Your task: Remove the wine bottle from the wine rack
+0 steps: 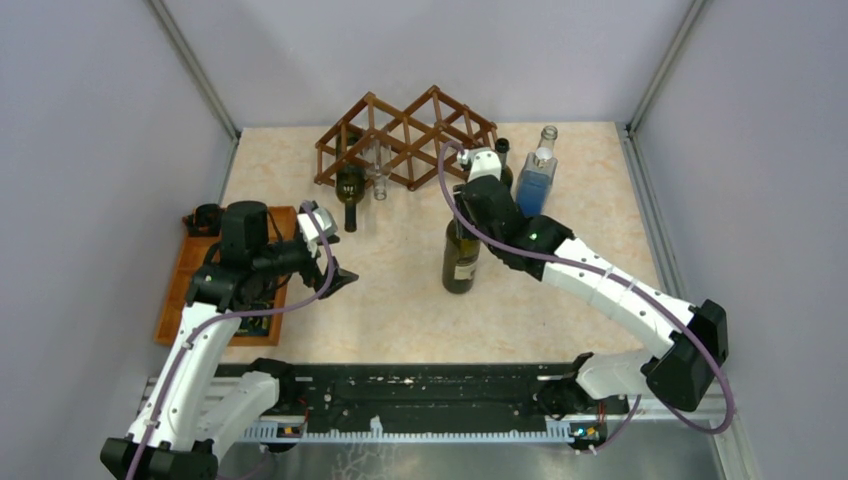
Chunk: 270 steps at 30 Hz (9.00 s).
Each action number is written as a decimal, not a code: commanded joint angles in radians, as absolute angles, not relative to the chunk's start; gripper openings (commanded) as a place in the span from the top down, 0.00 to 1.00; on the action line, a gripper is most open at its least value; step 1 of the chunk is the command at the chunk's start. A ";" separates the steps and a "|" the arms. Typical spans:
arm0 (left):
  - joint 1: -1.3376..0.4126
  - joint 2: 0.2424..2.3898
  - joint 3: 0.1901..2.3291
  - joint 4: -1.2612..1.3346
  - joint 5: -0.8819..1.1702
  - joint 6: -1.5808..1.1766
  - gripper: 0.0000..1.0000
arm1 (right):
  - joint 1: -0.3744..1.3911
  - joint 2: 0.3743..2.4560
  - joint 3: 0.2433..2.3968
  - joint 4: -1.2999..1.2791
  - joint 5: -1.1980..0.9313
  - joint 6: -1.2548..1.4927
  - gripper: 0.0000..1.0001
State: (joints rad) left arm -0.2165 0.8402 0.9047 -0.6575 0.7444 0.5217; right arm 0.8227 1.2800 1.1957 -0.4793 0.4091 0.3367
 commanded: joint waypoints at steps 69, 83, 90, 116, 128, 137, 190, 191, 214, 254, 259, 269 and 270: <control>0.007 0.971 1.020 -0.596 0.646 0.346 0.01 | 0.748 1.614 1.755 -0.232 0.690 0.141 0.05; 0.146 0.994 0.962 -0.591 0.701 0.383 0.01 | 0.875 2.039 2.219 -0.627 0.434 0.276 0.02; 0.146 0.949 0.959 -0.628 0.717 0.420 0.01 | 0.837 2.209 2.302 -0.654 0.368 0.326 0.02; 0.146 0.907 0.942 -0.666 0.741 0.477 0.01 | 0.722 2.400 2.330 -0.514 0.099 0.410 0.19; 0.147 0.890 0.933 -0.678 0.729 0.498 0.01 | 0.714 2.436 2.355 -0.477 0.042 0.423 0.32; 0.146 0.885 0.918 -0.677 0.734 0.499 0.01 | 0.687 2.447 2.355 -0.455 0.005 0.451 0.33; 0.147 0.856 0.884 -0.689 0.887 0.876 0.01 | 0.830 1.654 1.332 -0.113 0.010 0.694 1.00; 0.147 0.853 0.884 -0.693 0.891 0.889 0.01 | 0.830 1.644 1.319 -0.113 0.004 0.698 1.00; 0.140 0.816 0.862 -0.747 1.005 1.107 0.01 | 0.829 1.365 1.229 -0.278 -0.028 0.645 1.00; -0.354 0.944 0.842 -0.562 0.606 1.234 0.21 | 0.968 1.289 1.220 -0.242 -0.388 0.634 1.00; -0.355 0.933 0.845 -0.547 0.604 1.230 0.68 | 0.968 1.309 1.219 -0.231 -0.390 0.654 0.72; -0.355 0.938 0.881 -0.538 0.661 0.969 1.00 | 0.968 1.222 1.178 -0.246 -0.134 0.656 0.02; -0.356 0.941 0.887 -0.540 0.675 0.928 1.00 | 0.968 1.204 1.164 -0.233 -0.107 0.658 0.01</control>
